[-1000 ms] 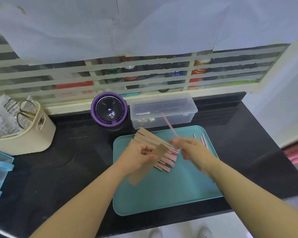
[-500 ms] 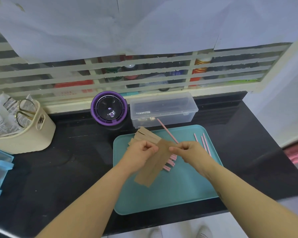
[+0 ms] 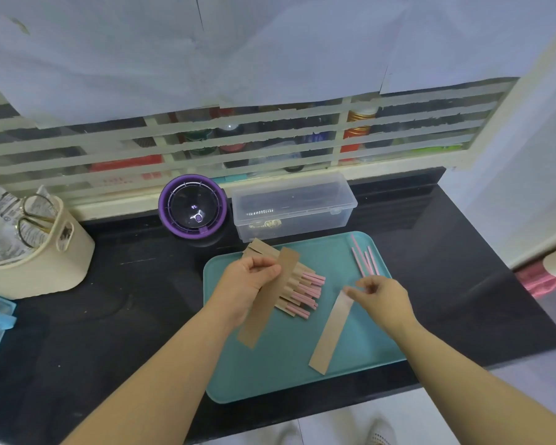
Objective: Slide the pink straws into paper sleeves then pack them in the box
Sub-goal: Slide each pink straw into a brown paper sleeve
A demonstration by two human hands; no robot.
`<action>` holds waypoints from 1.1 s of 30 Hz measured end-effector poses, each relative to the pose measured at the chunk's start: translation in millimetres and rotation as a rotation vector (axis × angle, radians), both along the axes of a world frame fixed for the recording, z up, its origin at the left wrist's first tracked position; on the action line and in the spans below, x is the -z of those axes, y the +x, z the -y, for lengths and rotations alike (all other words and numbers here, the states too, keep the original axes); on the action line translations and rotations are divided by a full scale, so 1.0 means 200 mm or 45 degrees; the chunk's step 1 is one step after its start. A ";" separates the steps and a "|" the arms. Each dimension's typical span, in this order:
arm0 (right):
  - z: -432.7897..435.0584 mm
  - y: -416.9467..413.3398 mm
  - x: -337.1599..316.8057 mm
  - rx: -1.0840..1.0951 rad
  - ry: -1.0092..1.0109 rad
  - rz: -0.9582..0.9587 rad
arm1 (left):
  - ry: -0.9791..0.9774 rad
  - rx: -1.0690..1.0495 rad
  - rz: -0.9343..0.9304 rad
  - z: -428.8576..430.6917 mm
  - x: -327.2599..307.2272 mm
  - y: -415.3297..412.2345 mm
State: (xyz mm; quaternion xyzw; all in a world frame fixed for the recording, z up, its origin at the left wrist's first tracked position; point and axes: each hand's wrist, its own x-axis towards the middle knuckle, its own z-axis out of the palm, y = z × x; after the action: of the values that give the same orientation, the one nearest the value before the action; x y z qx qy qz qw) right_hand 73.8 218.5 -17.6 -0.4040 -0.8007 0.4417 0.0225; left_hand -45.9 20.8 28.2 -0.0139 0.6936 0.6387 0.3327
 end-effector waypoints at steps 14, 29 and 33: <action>0.06 -0.27 -0.90 -0.280 -0.423 -0.921 | 0.325 -0.012 0.138 -0.05 -0.30 -0.06; 0.20 -0.33 -1.02 -0.314 0.034 -1.018 | 0.153 -0.129 -0.443 -0.01 -0.51 -0.05; 0.21 -0.33 -1.02 -0.364 0.051 -1.004 | 0.128 -0.086 -0.466 -0.01 -0.51 -0.06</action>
State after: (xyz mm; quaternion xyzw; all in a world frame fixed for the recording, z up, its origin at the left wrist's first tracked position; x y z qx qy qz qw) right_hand 7.0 176.5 186.6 -0.0883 -0.7873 0.5454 0.2736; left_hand -57.7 22.2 129.6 0.0958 0.7089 0.6753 0.1796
